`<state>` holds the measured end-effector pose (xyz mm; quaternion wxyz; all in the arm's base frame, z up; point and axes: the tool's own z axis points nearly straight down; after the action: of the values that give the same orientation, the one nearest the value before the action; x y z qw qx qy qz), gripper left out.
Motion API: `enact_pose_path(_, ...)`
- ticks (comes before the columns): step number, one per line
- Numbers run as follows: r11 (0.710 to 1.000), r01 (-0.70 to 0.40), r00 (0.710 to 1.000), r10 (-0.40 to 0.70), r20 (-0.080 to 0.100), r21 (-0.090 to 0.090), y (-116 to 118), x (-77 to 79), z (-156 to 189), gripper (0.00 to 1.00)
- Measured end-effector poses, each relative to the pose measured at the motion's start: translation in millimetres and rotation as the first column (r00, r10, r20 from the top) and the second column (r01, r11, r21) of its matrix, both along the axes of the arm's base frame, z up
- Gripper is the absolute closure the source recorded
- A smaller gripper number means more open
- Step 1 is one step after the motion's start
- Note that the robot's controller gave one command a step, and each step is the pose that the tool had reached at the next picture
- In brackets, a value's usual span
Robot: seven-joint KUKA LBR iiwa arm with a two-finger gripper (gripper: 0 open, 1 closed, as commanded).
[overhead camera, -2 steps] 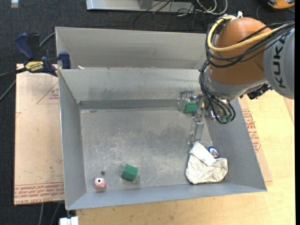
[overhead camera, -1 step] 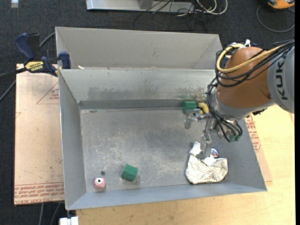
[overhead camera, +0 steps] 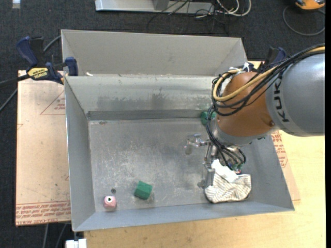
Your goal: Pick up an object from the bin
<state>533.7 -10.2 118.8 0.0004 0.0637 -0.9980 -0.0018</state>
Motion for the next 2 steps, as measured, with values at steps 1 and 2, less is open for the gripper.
enact_pose_path(1,0.986,-0.165,0.986,0.165,0.006,-0.003,-91,-42.8,-33,0.00)
enact_pose_path(2,0.982,-0.190,0.982,0.190,0.003,0.001,-66,-8.8,-48,1.00)
